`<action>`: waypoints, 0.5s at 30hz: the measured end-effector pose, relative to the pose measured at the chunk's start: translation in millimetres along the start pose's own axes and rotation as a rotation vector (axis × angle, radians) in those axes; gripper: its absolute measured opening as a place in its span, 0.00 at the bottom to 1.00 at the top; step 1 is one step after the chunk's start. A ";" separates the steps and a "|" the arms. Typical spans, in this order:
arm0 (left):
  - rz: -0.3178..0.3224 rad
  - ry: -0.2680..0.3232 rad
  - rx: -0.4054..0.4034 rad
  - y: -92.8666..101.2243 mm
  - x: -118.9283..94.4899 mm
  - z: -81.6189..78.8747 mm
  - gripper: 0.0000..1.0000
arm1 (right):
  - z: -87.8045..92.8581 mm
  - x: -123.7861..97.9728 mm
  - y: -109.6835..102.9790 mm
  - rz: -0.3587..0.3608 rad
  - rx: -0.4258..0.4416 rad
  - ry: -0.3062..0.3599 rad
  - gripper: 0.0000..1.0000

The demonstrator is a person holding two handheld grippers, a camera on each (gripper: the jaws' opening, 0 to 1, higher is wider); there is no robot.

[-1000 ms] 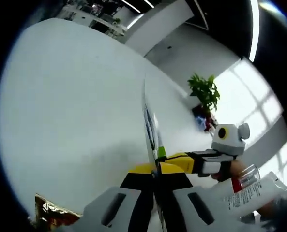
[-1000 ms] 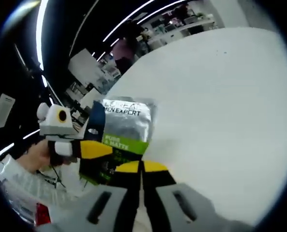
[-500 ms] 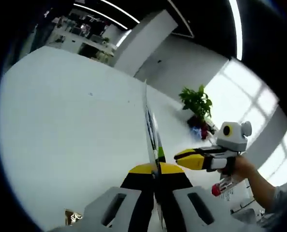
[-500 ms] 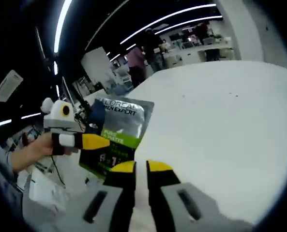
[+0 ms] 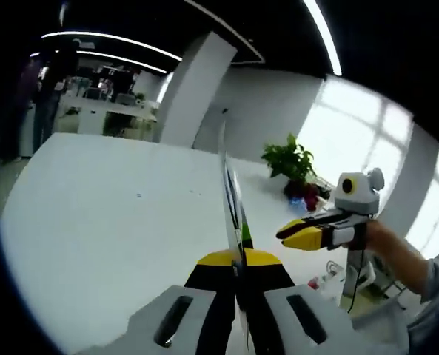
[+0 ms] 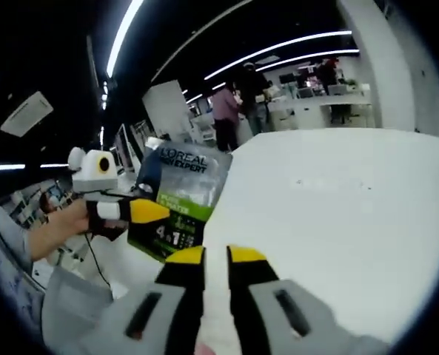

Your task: Arrange the skincare products in the storage area until every visible bottle or jar stands upright without overlapping.

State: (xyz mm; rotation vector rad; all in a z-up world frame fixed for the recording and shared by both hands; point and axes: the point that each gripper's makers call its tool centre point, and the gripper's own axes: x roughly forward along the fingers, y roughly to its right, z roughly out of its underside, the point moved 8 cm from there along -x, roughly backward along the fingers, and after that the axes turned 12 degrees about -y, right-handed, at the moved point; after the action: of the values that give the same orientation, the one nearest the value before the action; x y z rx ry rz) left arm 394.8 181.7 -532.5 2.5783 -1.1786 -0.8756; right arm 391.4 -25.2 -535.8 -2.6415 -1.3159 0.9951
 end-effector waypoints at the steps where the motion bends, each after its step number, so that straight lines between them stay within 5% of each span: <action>1: 0.002 0.002 0.000 1.3 -3.4 -1.1 0.00 | -1.9 -2.7 -3.6 0.000 -0.007 0.006 0.12; 15: 0.014 0.006 0.077 15.8 -46.6 -0.3 0.00 | -6.4 -24.1 -46.9 -0.047 -0.087 0.035 0.16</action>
State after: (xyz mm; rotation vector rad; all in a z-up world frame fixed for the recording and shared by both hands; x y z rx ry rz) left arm 361.0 205.4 -505.7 2.6278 -1.2503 -0.8344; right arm 351.1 -11.0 -504.2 -2.6635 -1.4387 0.9019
